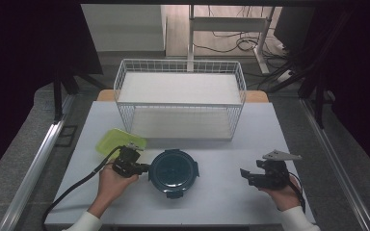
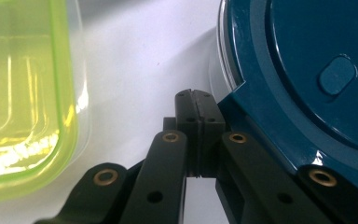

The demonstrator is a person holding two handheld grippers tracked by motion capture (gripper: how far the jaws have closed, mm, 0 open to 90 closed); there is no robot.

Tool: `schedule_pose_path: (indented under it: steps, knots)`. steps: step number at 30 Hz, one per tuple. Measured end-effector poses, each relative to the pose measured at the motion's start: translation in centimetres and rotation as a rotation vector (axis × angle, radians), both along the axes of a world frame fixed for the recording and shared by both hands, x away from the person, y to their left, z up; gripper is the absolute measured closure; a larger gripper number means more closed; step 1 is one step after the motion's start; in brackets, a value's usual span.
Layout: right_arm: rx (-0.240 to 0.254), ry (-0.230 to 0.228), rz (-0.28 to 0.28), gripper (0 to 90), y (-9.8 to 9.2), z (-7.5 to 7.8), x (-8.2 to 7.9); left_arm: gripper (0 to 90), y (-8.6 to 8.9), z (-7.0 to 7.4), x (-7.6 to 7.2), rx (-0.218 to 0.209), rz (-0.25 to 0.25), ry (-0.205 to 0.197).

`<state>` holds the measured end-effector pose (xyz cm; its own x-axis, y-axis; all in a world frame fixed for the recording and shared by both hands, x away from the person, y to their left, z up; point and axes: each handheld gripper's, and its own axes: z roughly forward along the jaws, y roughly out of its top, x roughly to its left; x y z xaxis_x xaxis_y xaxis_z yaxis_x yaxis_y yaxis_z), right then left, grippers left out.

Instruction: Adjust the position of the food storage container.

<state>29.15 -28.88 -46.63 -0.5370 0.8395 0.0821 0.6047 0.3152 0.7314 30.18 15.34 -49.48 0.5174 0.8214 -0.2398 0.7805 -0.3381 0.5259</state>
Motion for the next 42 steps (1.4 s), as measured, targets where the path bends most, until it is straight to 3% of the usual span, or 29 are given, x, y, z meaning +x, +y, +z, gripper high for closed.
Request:
schedule_pose_path:
  steps: [16, 26, 31, 36, 38, 40, 41, 42]
  knots:
    - [0.004, 0.002, 0.004, 24.7, 0.1, 0.1, 0.0, 90.0, -2.9, 0.0, 0.7, -0.025, -0.054, 0.017]
    - [0.003, -0.001, 0.0, 24.7, 0.0, 0.0, 0.0, 90.0, -3.2, -0.1, 0.9, -0.049, -0.084, 0.027]
    - [0.017, -0.023, -0.015, 24.9, -0.2, 0.4, -0.2, 90.0, -2.7, 0.4, 0.5, -0.044, -0.098, -0.02]
    - [0.044, -0.052, -0.01, 25.1, 0.0, 0.8, -0.3, 89.3, -0.9, 2.1, -1.0, -0.094, -0.09, -0.085]
    - [0.057, -0.057, 0.001, 25.1, 0.2, 0.8, -0.2, 83.6, -0.1, 2.5, -1.4, -0.119, -0.087, -0.109]
    - [0.061, -0.062, 0.014, 25.1, 0.9, 0.8, -0.1, 63.3, 0.3, 2.8, -1.8, -0.129, -0.057, -0.14]
    - [0.061, -0.062, 0.014, 25.1, 0.9, 0.8, -0.1, 63.3, 0.5, 3.0, -2.0, -0.133, -0.052, -0.149]
    - [0.054, -0.069, 0.016, 25.0, 1.2, 0.9, -0.1, 55.1, 0.7, 3.4, -2.2, -0.137, -0.047, -0.158]
